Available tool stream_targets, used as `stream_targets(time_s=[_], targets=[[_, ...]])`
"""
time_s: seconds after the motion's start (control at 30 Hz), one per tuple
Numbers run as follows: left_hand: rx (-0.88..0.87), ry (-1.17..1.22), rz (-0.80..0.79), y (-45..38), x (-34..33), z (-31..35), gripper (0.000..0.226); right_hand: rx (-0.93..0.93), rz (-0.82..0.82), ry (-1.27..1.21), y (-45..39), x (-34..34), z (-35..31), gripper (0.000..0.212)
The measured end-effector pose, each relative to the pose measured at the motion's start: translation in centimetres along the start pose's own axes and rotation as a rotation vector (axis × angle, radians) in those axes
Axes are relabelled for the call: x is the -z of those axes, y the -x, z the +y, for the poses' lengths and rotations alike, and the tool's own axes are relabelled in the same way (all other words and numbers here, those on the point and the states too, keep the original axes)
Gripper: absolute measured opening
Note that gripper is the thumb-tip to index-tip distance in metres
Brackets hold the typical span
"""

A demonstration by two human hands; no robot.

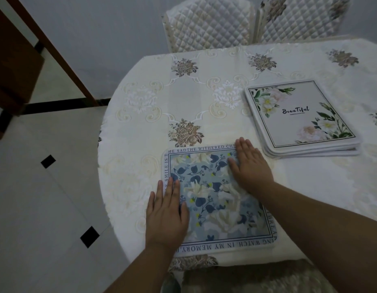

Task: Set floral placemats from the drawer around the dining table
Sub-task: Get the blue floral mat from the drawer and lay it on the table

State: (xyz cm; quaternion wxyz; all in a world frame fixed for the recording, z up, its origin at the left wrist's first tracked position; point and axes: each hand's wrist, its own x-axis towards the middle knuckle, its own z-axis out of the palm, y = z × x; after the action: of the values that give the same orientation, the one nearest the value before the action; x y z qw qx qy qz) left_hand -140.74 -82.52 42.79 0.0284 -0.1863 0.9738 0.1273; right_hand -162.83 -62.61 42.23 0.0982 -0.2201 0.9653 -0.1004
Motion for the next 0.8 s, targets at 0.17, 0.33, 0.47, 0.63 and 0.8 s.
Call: stream_targets(time_s=[0.17, 0.33, 0.47, 0.63, 0.8], targets=[[0.002, -0.011, 0.007, 0.0, -0.1, -0.1, 0.064, -0.043, -0.077, -0.035, -0.3, 0.2, -0.1, 0.073], [0.003, -0.002, 0.005, 0.0, -0.1, -0.1, 0.063, -0.050, 0.061, -0.154, 4.2, 1.2, -2.5, 0.068], [0.000, -0.008, 0.000, 0.0, -0.1, -0.1, 0.064, 0.034, 0.006, -0.126, 10.5, -0.1, -5.3, 0.066], [0.001, -0.008, 0.004, 0.0, -0.2, -0.1, 0.063, 0.112, -0.006, -0.037, 15.5, -3.9, -6.5, 0.069], [-0.004, -0.012, 0.000, -0.1, -0.4, -0.2, 0.064, 0.110, 0.008, 0.003, 15.7, -3.8, -5.0, 0.070]])
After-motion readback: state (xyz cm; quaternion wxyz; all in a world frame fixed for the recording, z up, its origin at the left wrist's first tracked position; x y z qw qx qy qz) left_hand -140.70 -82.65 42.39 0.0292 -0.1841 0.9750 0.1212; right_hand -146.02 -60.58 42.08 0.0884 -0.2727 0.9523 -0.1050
